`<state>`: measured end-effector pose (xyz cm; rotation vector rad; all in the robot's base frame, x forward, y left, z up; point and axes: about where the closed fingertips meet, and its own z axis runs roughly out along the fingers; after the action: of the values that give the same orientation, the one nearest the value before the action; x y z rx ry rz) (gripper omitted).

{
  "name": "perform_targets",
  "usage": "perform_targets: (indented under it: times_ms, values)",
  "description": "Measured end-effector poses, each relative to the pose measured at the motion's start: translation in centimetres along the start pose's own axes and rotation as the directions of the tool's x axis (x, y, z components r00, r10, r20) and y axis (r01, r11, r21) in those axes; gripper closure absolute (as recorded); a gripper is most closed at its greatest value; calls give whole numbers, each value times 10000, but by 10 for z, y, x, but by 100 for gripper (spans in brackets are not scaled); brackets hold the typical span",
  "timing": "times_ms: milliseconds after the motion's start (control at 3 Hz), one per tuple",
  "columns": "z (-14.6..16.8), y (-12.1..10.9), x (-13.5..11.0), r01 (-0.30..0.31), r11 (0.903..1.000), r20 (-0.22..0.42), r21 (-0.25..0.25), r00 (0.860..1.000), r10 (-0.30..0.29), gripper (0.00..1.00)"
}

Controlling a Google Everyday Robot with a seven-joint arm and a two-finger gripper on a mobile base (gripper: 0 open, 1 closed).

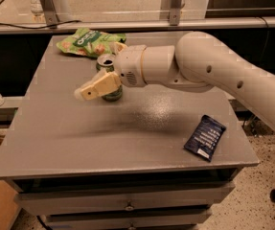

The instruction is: Place green can upright

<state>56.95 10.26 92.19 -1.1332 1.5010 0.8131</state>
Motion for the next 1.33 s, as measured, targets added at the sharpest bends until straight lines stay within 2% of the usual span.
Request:
perform_targets:
  times_ms: [333, 667, 1000, 1333]
  values:
    - [-11, -30, 8, 83, 9998, 236, -187, 9997, -78, 0]
    - [-39, -62, 14, 149, 9997, 375, -183, 9992, -142, 0]
    - [-71, -86, 13, 231, 9995, 420, -230, 9989, -221, 0]
    - [-129, -103, 4, 288, 9989, 305, -361, 9992, -277, 0]
